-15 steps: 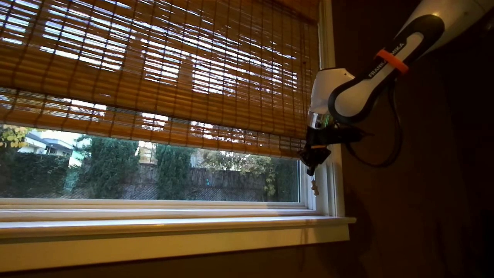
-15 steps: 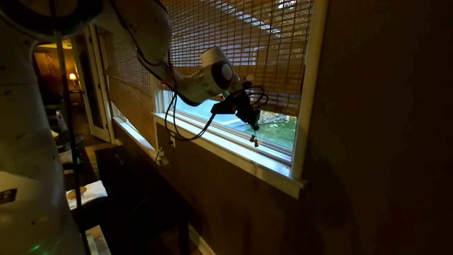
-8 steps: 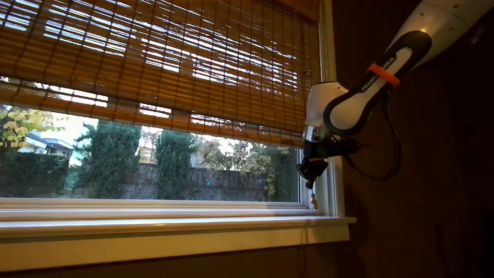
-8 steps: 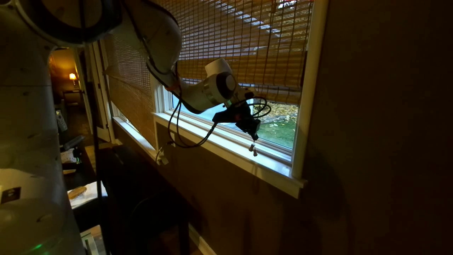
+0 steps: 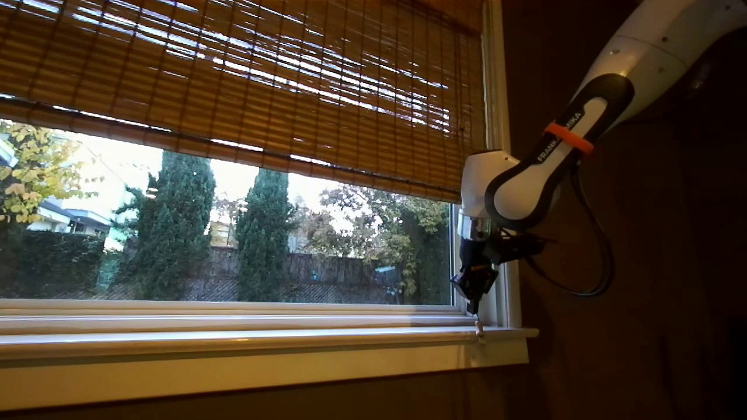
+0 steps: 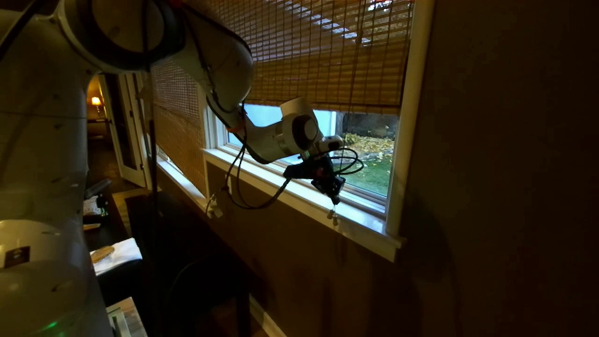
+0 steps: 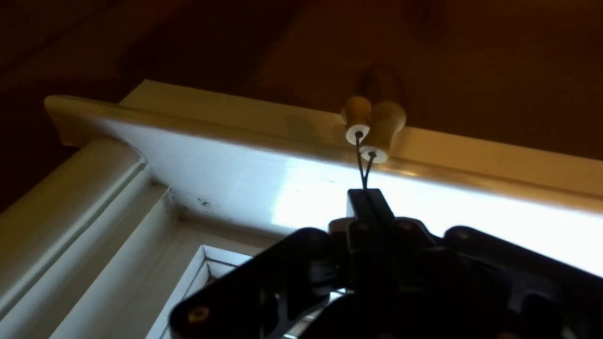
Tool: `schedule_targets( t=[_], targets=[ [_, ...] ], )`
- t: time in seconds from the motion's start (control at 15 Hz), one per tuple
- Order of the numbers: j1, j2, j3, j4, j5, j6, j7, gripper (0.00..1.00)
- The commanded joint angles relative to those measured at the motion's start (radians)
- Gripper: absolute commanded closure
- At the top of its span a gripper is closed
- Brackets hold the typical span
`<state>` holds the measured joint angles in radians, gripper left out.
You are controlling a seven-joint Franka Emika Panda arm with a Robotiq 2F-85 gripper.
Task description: Pull the white cord on the right side of the window
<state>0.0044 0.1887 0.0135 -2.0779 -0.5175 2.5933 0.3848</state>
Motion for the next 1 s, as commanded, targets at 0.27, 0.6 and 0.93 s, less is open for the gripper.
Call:
schedule_targets(
  t=[0.27,0.6,0.93],
  targets=[
    [0.035,0.162,-0.026,0.027,0.115,-0.026,-0.116,0.99],
    [0.043,0.193,-0.049,0.048,0.111,-0.036,-0.135,0.99],
    [0.033,0.211,-0.048,0.057,0.14,-0.032,-0.184,0.99]
  ],
)
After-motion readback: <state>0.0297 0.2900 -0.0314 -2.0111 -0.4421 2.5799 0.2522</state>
